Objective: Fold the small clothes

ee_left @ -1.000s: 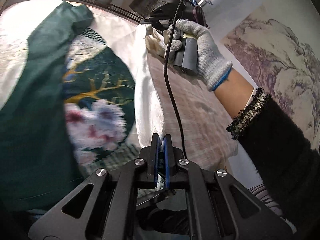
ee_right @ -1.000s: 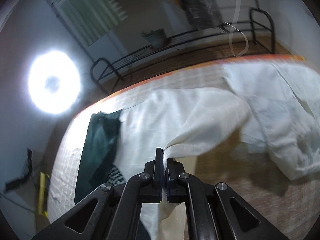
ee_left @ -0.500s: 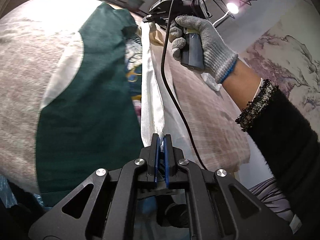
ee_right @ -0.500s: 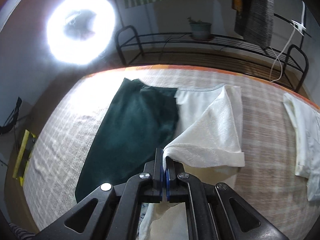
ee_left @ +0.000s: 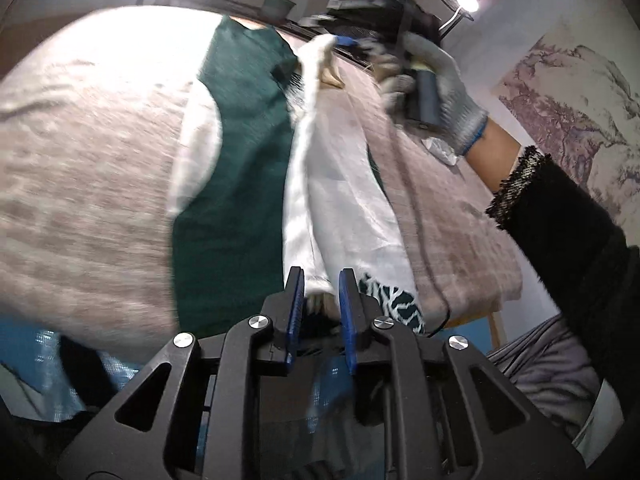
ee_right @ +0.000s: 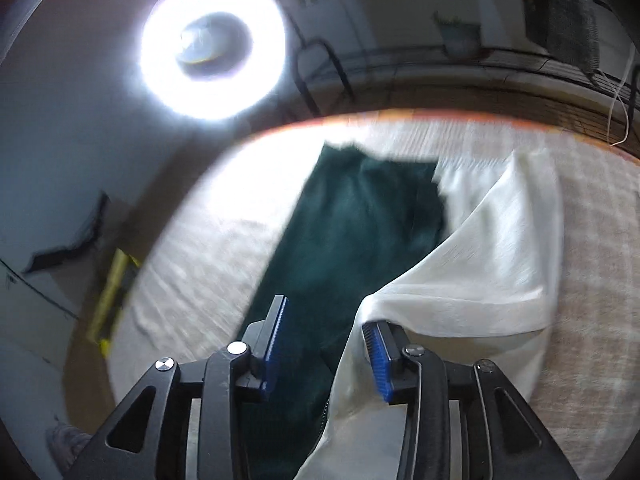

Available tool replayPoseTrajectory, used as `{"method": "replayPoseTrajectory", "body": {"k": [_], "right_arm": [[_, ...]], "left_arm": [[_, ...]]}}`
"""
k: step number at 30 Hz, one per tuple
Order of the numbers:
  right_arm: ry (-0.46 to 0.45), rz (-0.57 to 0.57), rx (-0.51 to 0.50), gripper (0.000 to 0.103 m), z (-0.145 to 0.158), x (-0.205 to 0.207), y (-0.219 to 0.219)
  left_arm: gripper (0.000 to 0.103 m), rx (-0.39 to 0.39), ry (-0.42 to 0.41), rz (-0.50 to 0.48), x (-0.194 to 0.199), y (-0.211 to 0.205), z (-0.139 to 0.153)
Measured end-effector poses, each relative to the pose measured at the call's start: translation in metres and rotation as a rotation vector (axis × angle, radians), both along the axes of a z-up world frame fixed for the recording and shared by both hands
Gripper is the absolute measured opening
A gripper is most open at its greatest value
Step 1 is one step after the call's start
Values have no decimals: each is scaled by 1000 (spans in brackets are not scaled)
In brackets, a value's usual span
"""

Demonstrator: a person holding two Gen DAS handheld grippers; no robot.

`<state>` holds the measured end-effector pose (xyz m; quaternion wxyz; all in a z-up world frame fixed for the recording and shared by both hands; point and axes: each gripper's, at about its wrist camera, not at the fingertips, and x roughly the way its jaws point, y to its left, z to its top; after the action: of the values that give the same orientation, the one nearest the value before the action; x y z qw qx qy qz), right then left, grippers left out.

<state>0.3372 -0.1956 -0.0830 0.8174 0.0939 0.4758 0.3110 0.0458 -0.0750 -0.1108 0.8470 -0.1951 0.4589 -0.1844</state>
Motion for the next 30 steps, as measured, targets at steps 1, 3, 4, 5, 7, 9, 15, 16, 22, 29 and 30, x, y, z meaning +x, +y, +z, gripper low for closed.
{"method": "replayPoseTrajectory", "body": {"k": [1, 3, 4, 5, 7, 9, 15, 16, 22, 29, 30], "right_arm": [[-5, -35, 34, 40, 6, 2, -15], [-3, -107, 57, 41, 11, 6, -37], [2, -139, 57, 43, 11, 9, -46], [5, -171, 62, 43, 10, 11, -56], [31, -201, 99, 43, 3, 13, -71], [64, -217, 146, 43, -5, 15, -82], [94, -325, 5, 47, -18, 28, -82], [100, -351, -17, 48, -23, 31, -84], [85, -329, -81, 40, -40, 51, -74], [36, -227, -261, 0, -48, 53, -49], [30, -233, -239, 0, -43, 52, -53]], "left_arm": [[15, 9, -1, 11, -2, 9, 4], [15, 31, -6, 24, -1, 24, 11], [15, 41, -11, 30, 3, 30, 15], [15, 51, -17, 36, 8, 36, 20], [15, 77, -33, 52, 22, 48, 28], [15, 101, -46, 70, 36, 56, 35], [15, 143, -135, 82, 78, 63, 53], [15, 150, -145, 81, 82, 63, 53], [15, 133, -117, 76, 93, 63, 41], [15, 126, -117, 77, 98, 68, 42], [15, 126, -119, 80, 97, 70, 42]]}}
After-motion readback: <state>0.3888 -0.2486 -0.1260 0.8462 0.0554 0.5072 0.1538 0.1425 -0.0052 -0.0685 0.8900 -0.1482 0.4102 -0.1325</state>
